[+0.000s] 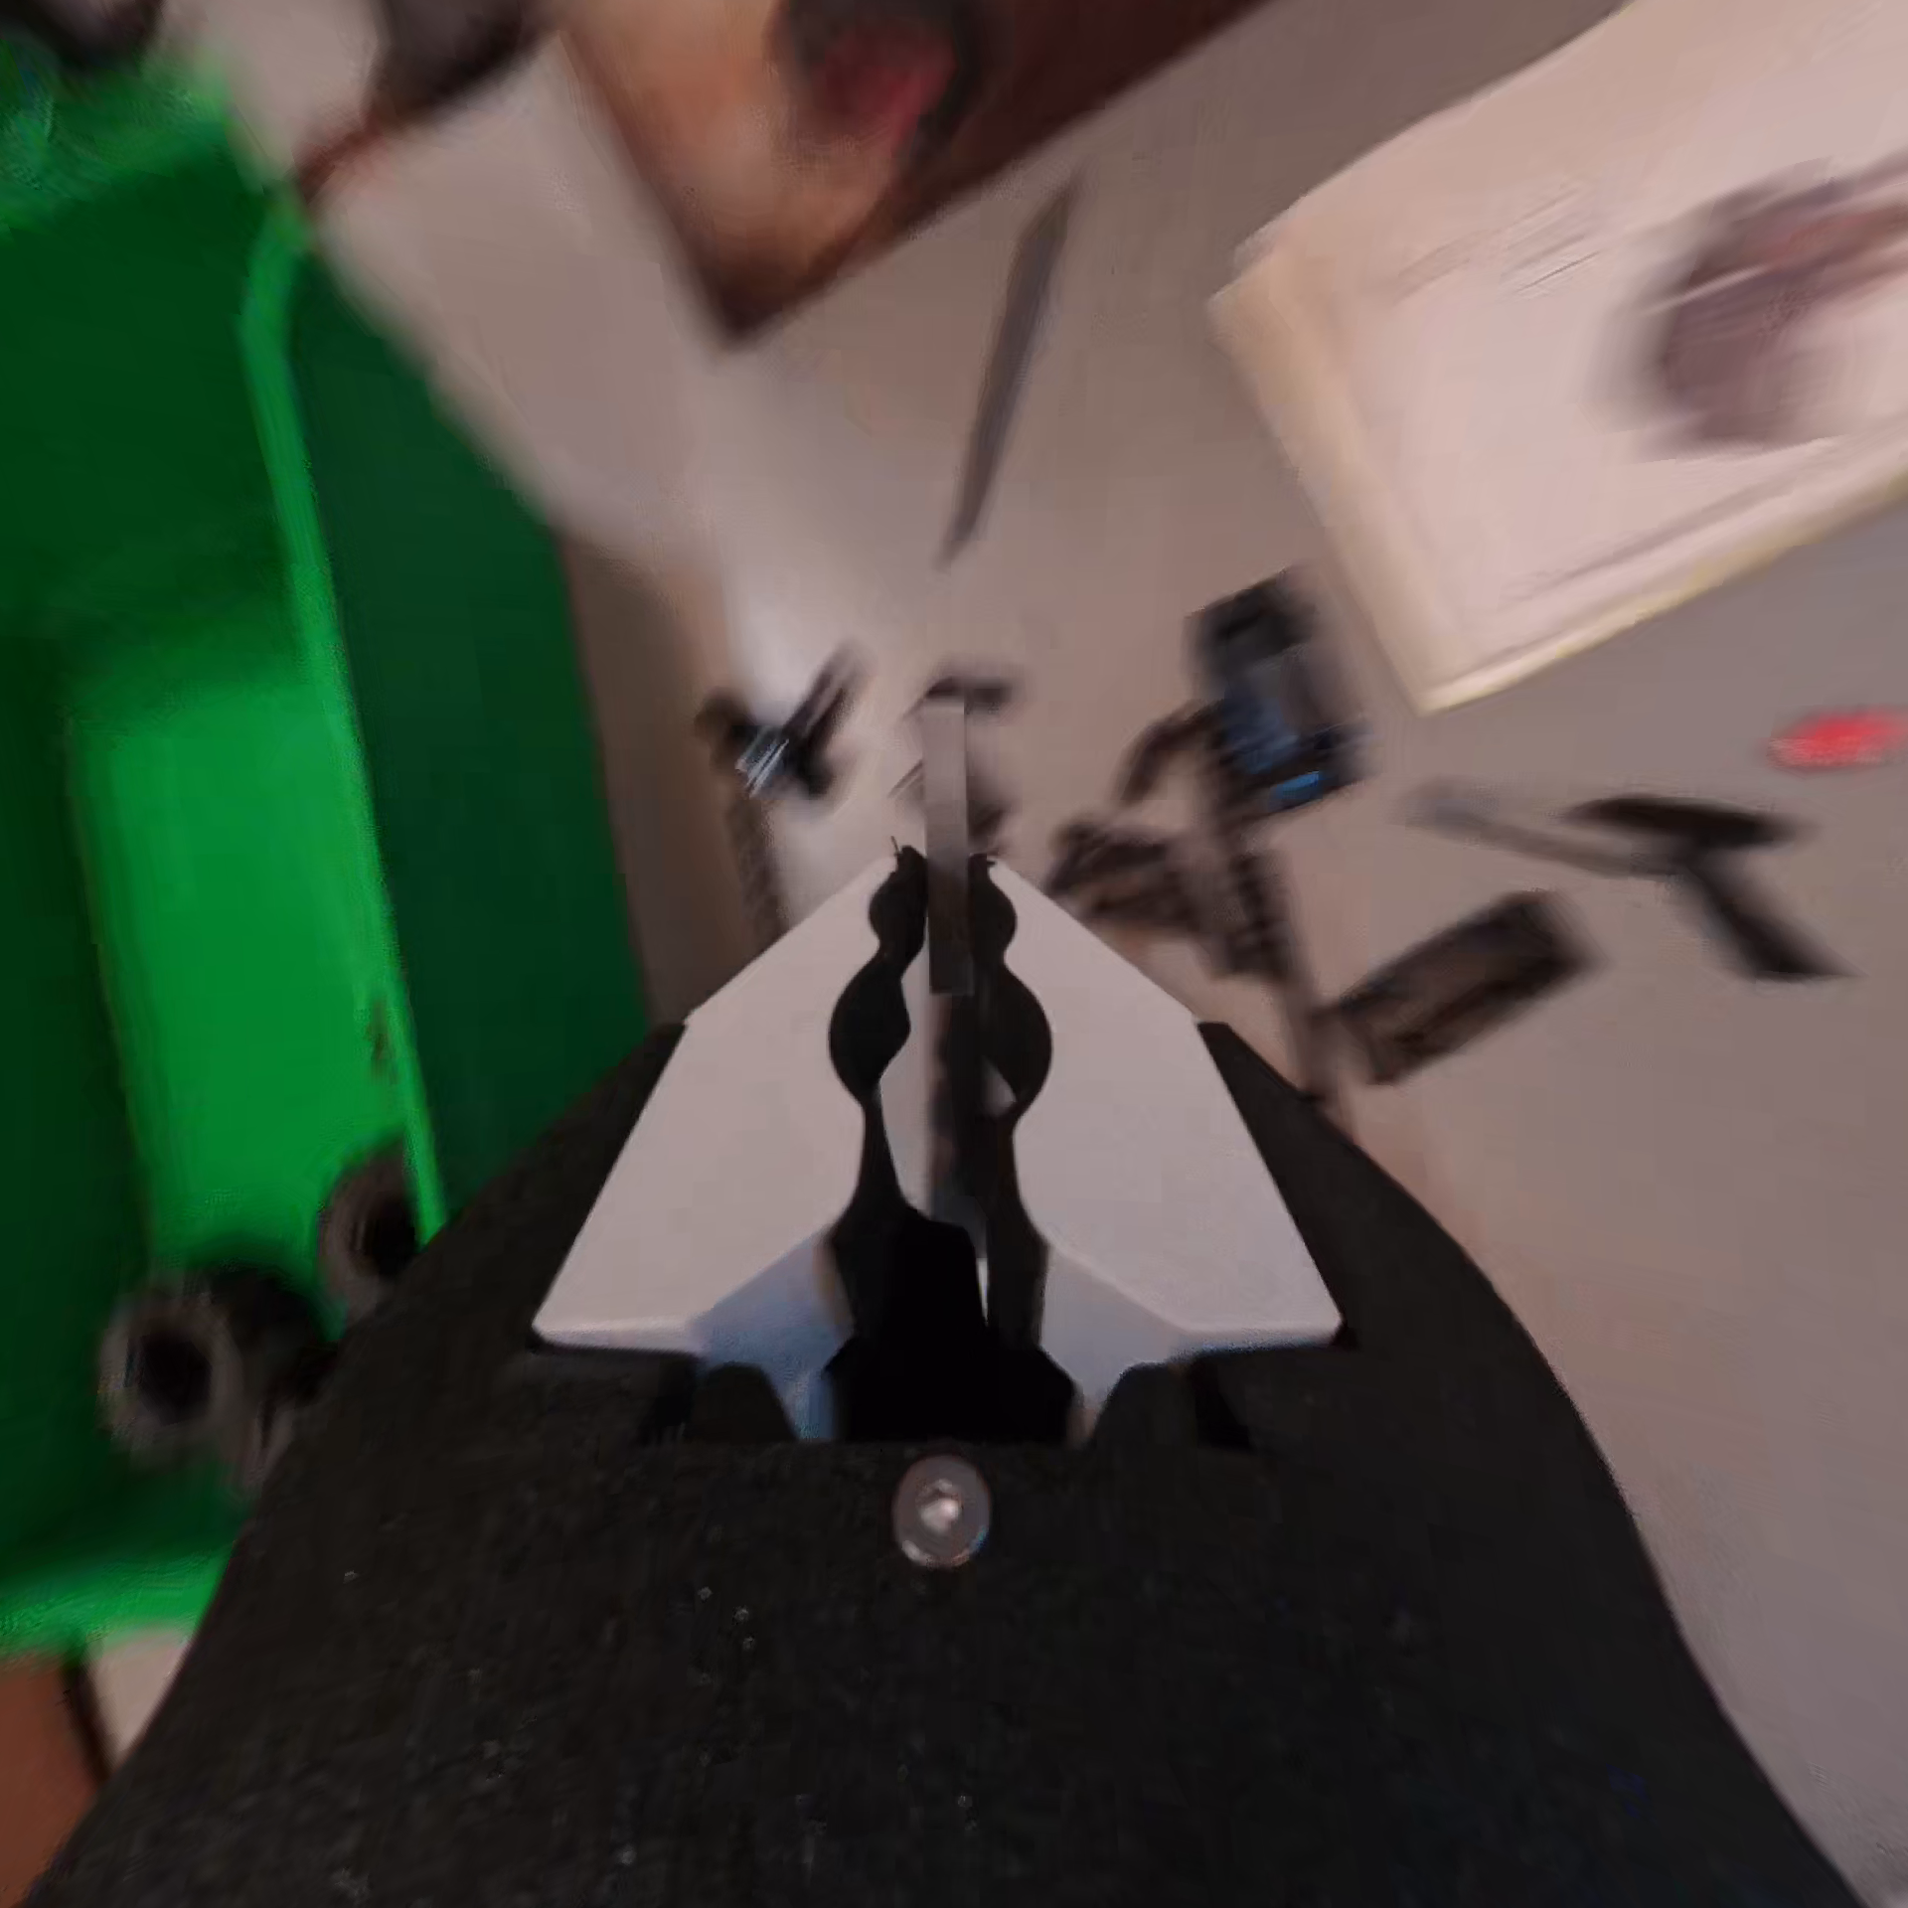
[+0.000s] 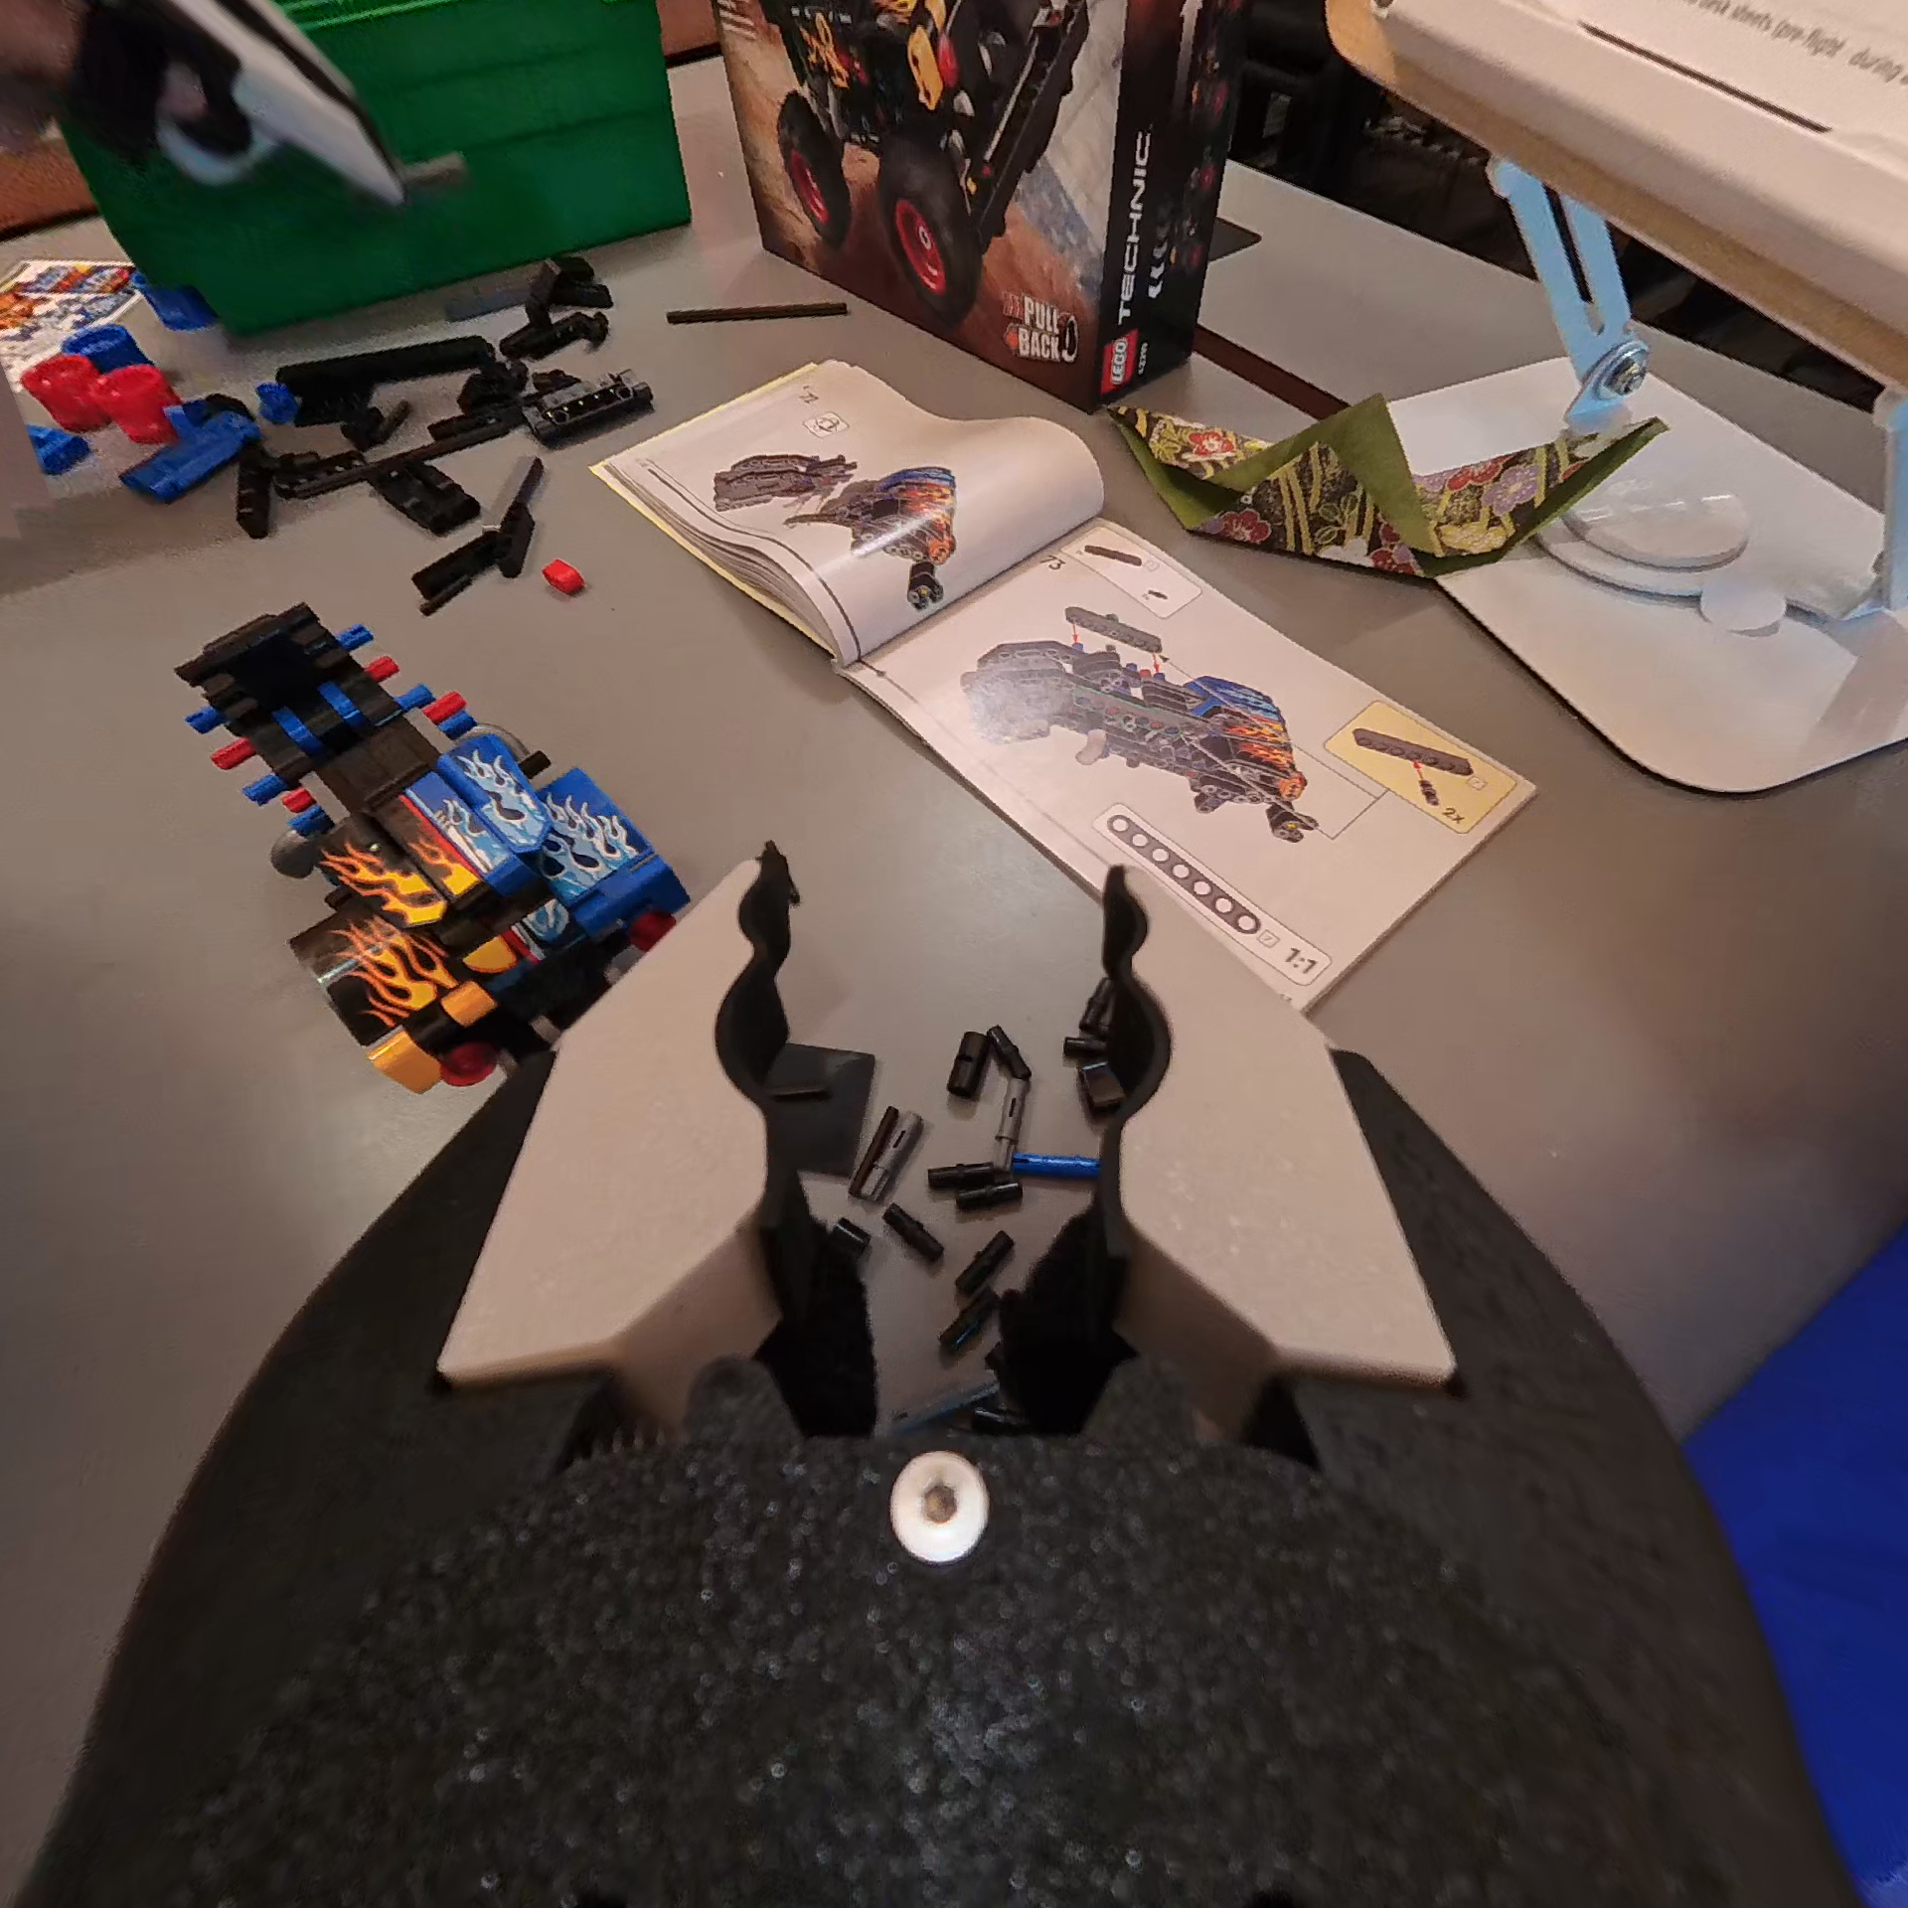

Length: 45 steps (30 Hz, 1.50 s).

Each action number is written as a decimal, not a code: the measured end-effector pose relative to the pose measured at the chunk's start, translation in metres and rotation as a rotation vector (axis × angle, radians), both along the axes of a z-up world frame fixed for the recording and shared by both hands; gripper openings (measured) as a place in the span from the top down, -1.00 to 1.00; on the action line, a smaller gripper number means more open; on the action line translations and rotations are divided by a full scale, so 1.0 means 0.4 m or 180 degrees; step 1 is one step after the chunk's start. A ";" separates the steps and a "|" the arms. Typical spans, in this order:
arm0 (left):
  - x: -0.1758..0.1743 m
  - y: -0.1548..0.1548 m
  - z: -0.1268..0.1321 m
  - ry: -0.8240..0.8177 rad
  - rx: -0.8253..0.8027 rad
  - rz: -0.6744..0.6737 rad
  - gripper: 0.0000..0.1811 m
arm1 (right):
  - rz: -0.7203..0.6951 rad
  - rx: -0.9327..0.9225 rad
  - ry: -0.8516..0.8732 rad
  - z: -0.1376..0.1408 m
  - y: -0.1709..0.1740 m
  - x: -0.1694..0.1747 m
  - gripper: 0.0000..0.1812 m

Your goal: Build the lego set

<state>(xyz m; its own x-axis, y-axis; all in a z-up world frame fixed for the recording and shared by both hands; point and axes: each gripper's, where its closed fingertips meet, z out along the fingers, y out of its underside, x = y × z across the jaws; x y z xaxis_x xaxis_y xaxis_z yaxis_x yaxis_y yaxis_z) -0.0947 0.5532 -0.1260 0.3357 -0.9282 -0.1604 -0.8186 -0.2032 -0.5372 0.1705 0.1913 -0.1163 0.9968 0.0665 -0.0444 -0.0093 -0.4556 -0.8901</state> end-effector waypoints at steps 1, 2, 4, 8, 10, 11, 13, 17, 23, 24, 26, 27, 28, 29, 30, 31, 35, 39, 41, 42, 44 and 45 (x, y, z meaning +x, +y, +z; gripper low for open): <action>0.070 -0.065 0.053 -0.0206 -0.0059 -0.0470 0.93 | 0.0012 -0.0001 0.0004 -0.001 0.001 -0.003 0.34; 0.140 -0.142 0.101 -0.0377 -0.0158 -0.0948 0.93 | 0.0025 -0.0008 0.0004 -0.004 0.002 -0.007 0.34; 0.279 -0.300 0.167 -0.0583 -0.0344 -0.1796 0.94 | 0.0074 -0.0045 0.0000 -0.013 0.004 -0.017 0.35; 0.506 -0.556 0.134 -0.0268 -0.0643 -0.3025 0.93 | 0.0125 -0.0074 -0.0072 -0.019 0.004 -0.028 0.35; 0.600 -0.616 0.077 0.0067 -0.0618 -0.3330 0.93 | 0.0129 -0.0078 -0.0091 -0.018 0.003 -0.031 0.37; 0.644 -0.639 0.049 0.0194 -0.0615 -0.3439 0.93 | 0.0128 -0.0076 -0.0107 -0.017 0.003 -0.032 0.38; 0.712 -0.694 -0.007 0.0406 -0.0817 -0.3597 0.93 | 0.0132 -0.0087 -0.0160 -0.017 0.003 -0.034 0.39; 0.780 -0.748 -0.093 0.0710 -0.0819 -0.3732 0.93 | 0.0150 -0.0113 -0.0201 -0.022 0.003 -0.038 0.40; 0.802 -0.778 -0.123 0.0762 -0.0938 -0.3724 0.93 | 0.0182 -0.0148 -0.0194 -0.031 0.005 -0.044 0.39; 0.801 -0.778 -0.132 0.0804 -0.0940 -0.3697 0.94 | 0.0189 -0.0152 -0.0177 -0.031 0.005 -0.046 0.39; 0.801 -0.775 -0.146 0.0863 -0.0899 -0.3629 0.94 | 0.0191 -0.0142 -0.0166 -0.029 0.005 -0.047 0.39; 0.803 -0.775 -0.149 0.0872 -0.0896 -0.3621 0.94 | 0.0194 -0.0142 -0.0168 -0.028 0.004 -0.048 0.39; 0.804 -0.777 -0.149 0.0868 -0.0905 -0.3640 0.94 | 0.0196 -0.0142 -0.0172 -0.027 0.004 -0.048 0.39; 0.805 -0.778 -0.150 0.0867 -0.0911 -0.3646 0.94 | 0.0197 -0.0140 -0.0177 -0.026 0.004 -0.049 0.39; 0.805 -0.779 -0.152 0.0878 -0.0914 -0.3655 0.94 | 0.0200 -0.0139 -0.0182 -0.025 0.004 -0.050 0.39; 0.803 -0.780 -0.154 0.0891 -0.0899 -0.3694 0.94 | 0.0202 -0.0139 -0.0186 -0.025 0.004 -0.051 0.39; 0.803 -0.778 -0.158 0.0895 -0.0794 -0.3754 0.94 | 0.0202 -0.0142 -0.0189 -0.024 0.003 -0.050 0.39; 0.805 -0.779 -0.159 0.0889 -0.0724 -0.3847 0.94 | 0.0210 -0.0147 -0.0180 -0.025 0.003 -0.052 0.39; 0.807 -0.780 -0.159 0.0911 -0.0750 -0.3829 0.94 | 0.0210 -0.0161 -0.0192 -0.027 0.002 -0.052 0.39; 0.808 -0.781 -0.159 0.0924 -0.0779 -0.3817 0.94 | 0.0210 -0.0163 -0.0195 -0.028 0.003 -0.052 0.39; 0.809 -0.783 -0.159 0.0930 -0.0829 -0.3793 0.94 | 0.0212 -0.0168 -0.0187 -0.029 0.003 -0.052 0.39; 0.809 -0.784 -0.158 0.0930 -0.0834 -0.3793 0.94 | 0.0211 -0.0172 -0.0184 -0.029 0.003 -0.052 0.39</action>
<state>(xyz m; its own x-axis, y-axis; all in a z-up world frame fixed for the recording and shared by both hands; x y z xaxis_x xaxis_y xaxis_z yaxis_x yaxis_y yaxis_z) 0.2289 0.2397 -0.1894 -0.7497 -0.6450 0.1479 -0.6482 0.6708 -0.3604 0.1498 0.1923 -0.1280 0.9913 0.1314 0.0078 0.0732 -0.5008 -0.8624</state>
